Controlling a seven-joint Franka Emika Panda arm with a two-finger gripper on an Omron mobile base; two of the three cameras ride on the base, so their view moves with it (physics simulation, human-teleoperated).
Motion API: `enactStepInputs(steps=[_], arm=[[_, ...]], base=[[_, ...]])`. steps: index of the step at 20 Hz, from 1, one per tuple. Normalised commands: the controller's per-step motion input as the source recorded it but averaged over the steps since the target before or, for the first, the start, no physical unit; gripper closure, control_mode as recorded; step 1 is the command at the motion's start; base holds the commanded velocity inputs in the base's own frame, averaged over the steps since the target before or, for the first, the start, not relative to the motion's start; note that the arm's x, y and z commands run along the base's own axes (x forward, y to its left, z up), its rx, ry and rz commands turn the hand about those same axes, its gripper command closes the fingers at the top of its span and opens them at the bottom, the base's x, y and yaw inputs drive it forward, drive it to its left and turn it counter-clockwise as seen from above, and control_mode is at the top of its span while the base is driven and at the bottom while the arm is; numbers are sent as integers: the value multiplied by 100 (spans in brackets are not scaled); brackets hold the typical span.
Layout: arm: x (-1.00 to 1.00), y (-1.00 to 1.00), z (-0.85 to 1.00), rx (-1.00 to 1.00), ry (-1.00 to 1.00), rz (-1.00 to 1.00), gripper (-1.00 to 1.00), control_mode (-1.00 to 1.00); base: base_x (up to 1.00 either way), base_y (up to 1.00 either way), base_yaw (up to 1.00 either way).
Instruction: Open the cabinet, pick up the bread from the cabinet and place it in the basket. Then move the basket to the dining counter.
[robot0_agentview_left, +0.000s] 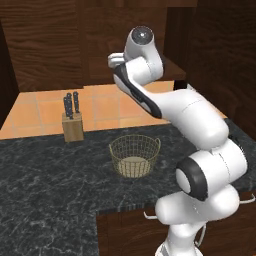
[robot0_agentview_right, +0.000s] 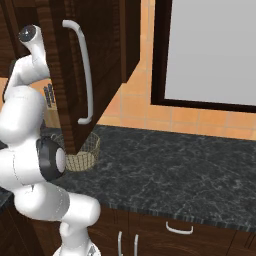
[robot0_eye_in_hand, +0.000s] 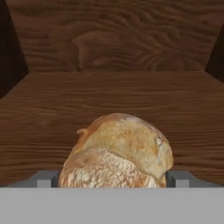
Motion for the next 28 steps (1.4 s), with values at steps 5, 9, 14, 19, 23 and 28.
enactStepInputs(steps=[5,9,14,19,23,28], arm=[[-100,17,0,0,0,-14,100,-100],[-100,-1,0,1,0,-18,100,-100],[-100,0,-10,1,0,-9,100,-100],[-95,0,-36,0,0,0,100,-100],[-15,0,-62,0,10,7,100,-100],[0,0,-75,1,13,14,100,-100]], base=[[0,0,0],[0,0,0],[0,0,0],[0,0,0],[0,0,0],[0,0,0]])
